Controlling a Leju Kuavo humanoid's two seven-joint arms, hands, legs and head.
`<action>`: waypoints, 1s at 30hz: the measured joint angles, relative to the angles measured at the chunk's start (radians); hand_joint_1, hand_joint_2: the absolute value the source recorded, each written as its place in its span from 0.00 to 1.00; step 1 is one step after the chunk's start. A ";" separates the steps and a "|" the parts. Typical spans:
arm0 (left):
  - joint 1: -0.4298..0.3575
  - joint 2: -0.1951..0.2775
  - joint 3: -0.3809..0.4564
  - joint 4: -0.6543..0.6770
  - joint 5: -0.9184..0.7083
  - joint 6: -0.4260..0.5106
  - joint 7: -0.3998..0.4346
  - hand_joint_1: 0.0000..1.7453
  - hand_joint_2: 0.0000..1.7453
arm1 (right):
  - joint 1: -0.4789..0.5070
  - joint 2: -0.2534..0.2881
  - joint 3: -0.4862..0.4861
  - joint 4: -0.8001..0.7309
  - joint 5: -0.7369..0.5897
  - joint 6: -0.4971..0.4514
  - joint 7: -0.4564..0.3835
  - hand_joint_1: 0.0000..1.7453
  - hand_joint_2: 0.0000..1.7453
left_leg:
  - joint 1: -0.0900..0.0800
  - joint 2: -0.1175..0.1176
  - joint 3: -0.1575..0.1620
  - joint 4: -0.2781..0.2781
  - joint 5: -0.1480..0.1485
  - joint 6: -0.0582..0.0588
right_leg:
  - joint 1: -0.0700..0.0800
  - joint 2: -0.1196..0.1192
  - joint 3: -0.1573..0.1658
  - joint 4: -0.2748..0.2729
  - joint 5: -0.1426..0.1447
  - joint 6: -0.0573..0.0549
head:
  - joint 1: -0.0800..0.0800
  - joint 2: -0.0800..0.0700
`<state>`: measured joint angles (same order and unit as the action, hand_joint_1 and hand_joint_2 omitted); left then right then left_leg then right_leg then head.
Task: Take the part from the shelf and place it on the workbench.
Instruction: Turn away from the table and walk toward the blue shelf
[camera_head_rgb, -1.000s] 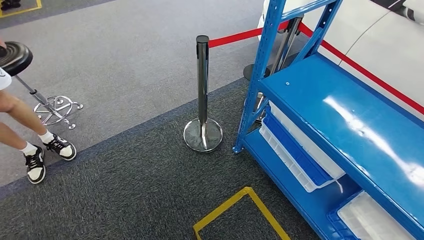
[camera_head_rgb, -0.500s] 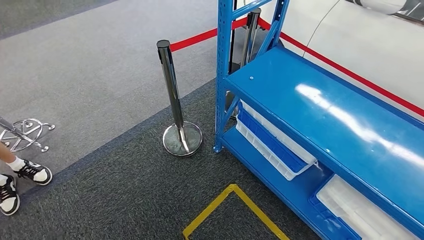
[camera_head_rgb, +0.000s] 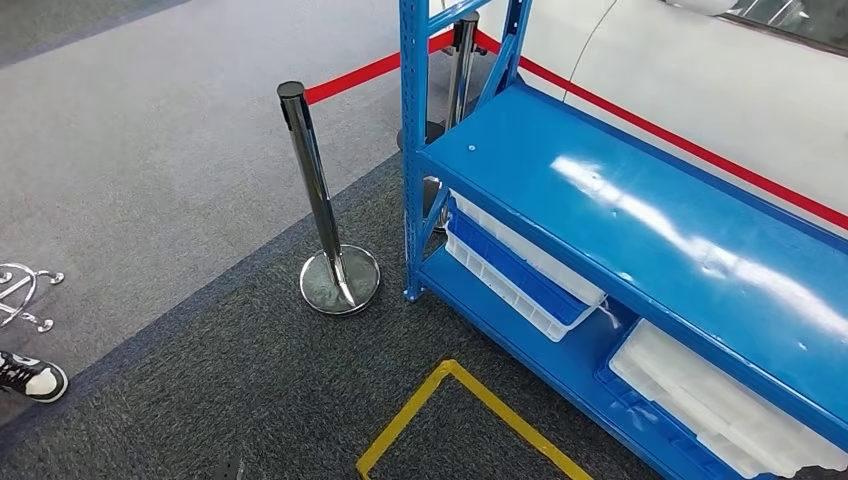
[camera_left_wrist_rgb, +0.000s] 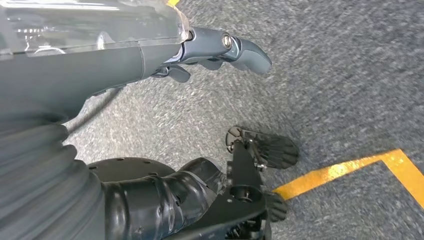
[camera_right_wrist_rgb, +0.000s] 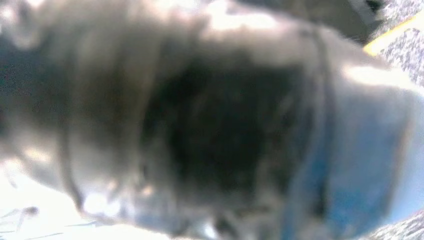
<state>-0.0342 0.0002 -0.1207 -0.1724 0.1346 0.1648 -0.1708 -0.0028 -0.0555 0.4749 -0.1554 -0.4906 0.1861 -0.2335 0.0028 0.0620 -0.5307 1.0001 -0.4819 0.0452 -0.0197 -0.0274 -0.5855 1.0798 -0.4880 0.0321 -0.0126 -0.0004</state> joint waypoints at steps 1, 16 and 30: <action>-0.001 0.001 -0.001 0.000 0.000 0.000 -0.001 0.00 1.00 | 0.000 -0.001 0.000 0.000 0.000 0.000 0.000 0.00 0.00 | -0.002 0.005 0.001 0.003 -0.003 -0.005 | 0.003 -0.006 0.018 -0.038 0.010 -0.006 | 0.000 0.000; -0.003 0.009 -0.004 -0.002 -0.003 0.000 0.006 0.00 1.00 | -0.002 -0.002 0.000 0.000 -0.011 0.020 0.031 0.00 0.00 | 0.007 -0.094 -0.022 0.052 -0.012 -0.029 | 0.004 0.093 0.016 -0.052 0.022 -0.044 | -0.001 0.000; 0.070 -0.003 -0.012 0.019 -0.010 -0.020 0.144 0.00 1.00 | 0.037 -0.005 -0.040 0.027 -0.047 -0.028 0.197 0.00 0.00 | 0.007 -0.031 0.004 -0.002 -0.003 0.000 | -0.006 0.022 -0.050 0.094 -0.028 0.002 | 0.005 0.000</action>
<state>0.0357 -0.0031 -0.1325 -0.1539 0.1250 0.1447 -0.0268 0.0341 -0.0607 0.4346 -0.1286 -0.5372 0.1580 -0.0369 0.0103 0.0312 -0.5265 0.9980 -0.4854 0.0456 -0.0262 -0.0049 -0.6354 1.1734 -0.5159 0.0343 -0.0077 -0.0004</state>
